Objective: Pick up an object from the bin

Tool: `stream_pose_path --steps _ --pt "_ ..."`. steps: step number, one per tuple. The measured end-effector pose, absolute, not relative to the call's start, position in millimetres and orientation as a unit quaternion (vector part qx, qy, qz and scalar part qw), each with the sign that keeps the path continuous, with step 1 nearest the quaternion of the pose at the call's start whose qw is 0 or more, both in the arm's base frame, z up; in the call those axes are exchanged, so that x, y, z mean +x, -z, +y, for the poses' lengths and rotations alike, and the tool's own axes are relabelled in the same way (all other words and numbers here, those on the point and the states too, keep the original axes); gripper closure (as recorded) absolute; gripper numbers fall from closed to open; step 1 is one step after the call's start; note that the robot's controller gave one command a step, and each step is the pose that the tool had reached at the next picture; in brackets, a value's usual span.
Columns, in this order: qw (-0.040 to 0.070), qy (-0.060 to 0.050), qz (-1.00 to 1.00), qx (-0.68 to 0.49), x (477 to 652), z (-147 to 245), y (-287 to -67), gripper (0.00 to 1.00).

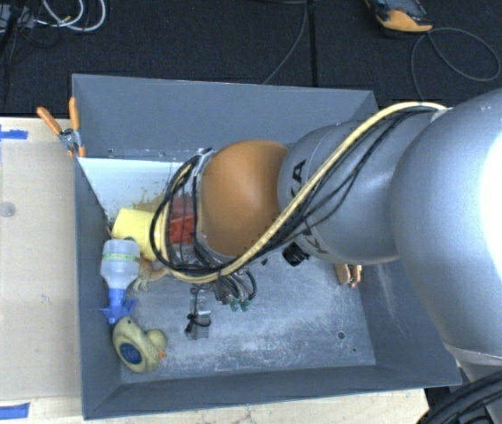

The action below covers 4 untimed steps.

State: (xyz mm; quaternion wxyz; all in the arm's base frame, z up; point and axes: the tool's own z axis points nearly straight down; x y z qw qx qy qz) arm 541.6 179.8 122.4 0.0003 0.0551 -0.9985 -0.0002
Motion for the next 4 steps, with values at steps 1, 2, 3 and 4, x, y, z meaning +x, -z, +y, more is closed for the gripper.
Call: stream_pose_path --steps 1,2,3,4 --pt "0.003 -0.001 -0.993 0.118 514.3 242.6 -136.3 0.00" --pt "0.001 0.000 -0.994 0.112 527.2 232.5 -107.6 0.00" --pt "0.009 -0.007 -1.000 0.007 506.1 237.8 -75.3 0.00" --pt "0.002 -0.002 -0.958 0.286 488.3 239.6 -70.1 1.00"
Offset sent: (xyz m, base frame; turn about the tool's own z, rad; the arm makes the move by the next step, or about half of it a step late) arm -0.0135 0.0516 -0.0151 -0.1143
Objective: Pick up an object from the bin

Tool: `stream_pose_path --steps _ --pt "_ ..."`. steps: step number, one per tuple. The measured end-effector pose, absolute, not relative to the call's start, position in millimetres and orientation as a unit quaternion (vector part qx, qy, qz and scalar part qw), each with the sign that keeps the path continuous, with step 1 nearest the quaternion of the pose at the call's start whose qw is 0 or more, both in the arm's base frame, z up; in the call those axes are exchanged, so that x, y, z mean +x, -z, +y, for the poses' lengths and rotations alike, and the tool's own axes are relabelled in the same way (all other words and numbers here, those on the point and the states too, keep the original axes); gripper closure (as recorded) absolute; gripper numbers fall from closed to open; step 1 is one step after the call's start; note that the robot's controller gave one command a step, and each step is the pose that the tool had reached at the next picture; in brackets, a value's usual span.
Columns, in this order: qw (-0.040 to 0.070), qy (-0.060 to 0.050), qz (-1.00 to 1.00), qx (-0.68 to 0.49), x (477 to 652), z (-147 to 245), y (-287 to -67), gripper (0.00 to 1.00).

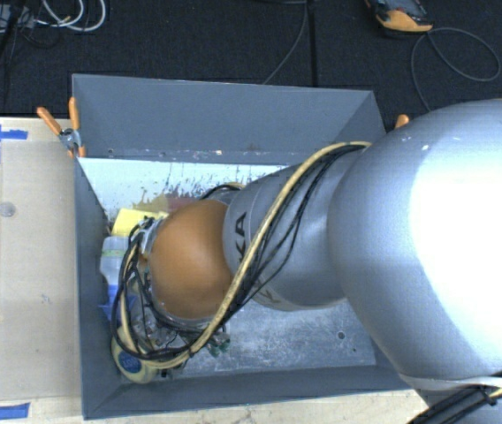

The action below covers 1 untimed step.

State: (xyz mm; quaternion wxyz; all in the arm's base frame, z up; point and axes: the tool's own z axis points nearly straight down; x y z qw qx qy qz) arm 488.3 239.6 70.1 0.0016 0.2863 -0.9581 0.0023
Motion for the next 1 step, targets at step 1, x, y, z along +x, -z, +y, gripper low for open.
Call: stream_pose_path --steps 1 --pt "0.002 -0.002 -0.958 0.285 488.4 239.5 -70.1 1.00"
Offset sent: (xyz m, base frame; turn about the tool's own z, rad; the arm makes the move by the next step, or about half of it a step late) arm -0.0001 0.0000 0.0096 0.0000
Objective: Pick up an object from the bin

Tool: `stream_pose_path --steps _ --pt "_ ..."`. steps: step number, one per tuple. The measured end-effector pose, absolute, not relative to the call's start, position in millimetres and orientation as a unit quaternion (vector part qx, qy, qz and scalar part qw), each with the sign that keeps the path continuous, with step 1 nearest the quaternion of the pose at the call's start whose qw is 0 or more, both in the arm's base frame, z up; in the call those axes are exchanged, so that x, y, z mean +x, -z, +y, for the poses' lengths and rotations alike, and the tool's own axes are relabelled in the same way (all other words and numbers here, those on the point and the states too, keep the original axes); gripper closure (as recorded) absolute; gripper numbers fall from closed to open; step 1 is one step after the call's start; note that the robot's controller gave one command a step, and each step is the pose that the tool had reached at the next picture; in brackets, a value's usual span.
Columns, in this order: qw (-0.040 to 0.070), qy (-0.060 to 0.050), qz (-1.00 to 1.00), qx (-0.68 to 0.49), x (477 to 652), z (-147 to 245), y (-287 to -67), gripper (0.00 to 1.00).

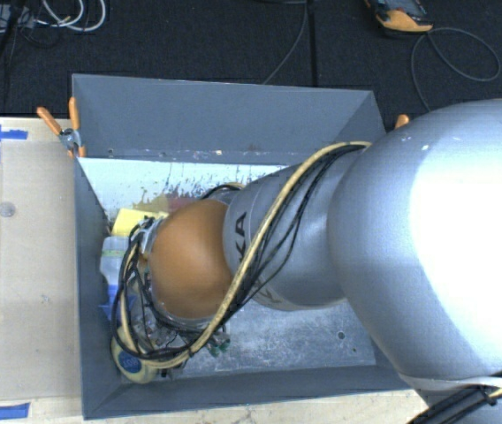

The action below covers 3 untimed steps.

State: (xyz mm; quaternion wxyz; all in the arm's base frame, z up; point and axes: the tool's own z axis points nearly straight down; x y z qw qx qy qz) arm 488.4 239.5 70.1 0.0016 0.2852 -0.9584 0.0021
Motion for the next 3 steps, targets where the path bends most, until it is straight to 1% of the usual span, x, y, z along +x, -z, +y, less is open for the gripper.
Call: stream_pose_path --steps 2,3 --pt "0.002 -0.002 -0.959 0.284 488.2 239.1 -73.3 1.00" --pt "0.005 -0.002 -0.959 0.284 486.7 238.7 -78.8 1.00"
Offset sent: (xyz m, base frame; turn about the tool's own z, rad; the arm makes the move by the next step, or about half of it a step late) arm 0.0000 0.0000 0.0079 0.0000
